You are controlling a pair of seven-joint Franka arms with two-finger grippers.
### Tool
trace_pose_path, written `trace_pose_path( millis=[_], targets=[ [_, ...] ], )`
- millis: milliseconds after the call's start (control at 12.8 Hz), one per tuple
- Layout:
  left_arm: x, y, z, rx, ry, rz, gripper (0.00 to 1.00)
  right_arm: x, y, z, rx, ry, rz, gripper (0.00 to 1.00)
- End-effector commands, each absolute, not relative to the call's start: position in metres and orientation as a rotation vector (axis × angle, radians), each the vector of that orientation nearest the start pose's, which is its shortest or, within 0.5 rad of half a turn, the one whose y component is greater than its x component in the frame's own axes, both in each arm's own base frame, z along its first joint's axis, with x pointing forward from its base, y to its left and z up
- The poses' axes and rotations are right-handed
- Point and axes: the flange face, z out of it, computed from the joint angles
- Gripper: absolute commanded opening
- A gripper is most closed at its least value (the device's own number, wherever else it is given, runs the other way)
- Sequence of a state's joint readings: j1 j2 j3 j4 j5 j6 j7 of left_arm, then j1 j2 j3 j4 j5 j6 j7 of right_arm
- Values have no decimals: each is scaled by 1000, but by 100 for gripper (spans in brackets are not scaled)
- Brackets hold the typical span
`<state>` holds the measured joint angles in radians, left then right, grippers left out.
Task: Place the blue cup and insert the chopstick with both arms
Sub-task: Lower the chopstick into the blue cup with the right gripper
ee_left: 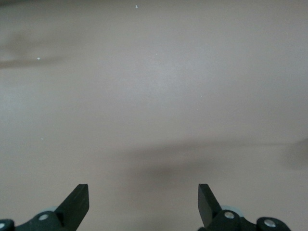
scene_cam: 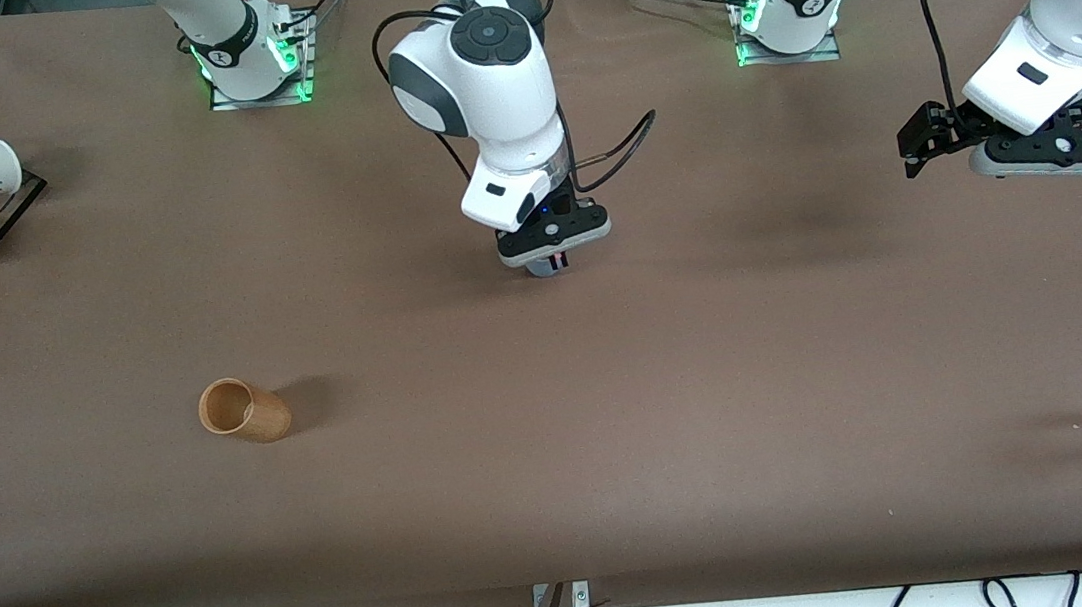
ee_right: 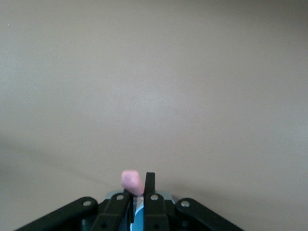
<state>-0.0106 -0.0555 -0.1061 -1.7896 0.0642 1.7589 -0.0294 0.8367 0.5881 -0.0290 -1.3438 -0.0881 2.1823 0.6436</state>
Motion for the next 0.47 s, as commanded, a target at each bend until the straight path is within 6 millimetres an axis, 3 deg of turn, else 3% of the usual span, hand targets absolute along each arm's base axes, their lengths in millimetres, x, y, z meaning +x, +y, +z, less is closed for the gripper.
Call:
trace_pose_path(
  millis=[0, 156, 391],
  targets=[
    [539, -59, 568, -3079, 51, -52, 100, 517, 541, 416, -3008, -300, -413, 0],
    [542, -58, 570, -3095, 35, -52, 100, 516, 531, 408, -3023, -289, -380, 0],
    [549, -56, 573, -3099, 32, -63, 100, 513, 522, 417, -3024, -279, -370, 0]
  ],
)
